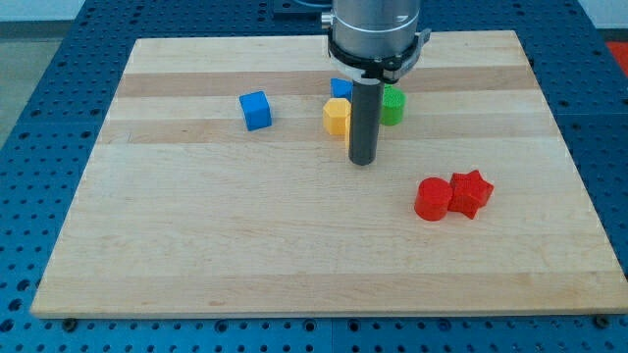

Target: Move the yellow heart bottom right to the yellow hexagon

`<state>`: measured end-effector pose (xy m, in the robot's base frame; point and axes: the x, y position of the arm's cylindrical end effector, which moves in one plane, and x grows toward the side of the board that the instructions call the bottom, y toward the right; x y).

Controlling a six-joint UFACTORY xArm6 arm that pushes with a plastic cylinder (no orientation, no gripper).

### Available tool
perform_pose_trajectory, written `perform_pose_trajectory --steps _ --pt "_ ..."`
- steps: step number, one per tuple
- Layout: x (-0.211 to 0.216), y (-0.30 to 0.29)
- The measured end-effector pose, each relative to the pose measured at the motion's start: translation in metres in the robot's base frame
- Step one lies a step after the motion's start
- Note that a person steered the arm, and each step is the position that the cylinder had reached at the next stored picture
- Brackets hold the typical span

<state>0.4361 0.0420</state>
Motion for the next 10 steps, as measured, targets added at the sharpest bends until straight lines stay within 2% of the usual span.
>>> perform_pose_trajectory --steps 3,10 --pt "0.011 -0.005" --pt "0.008 -0.032"
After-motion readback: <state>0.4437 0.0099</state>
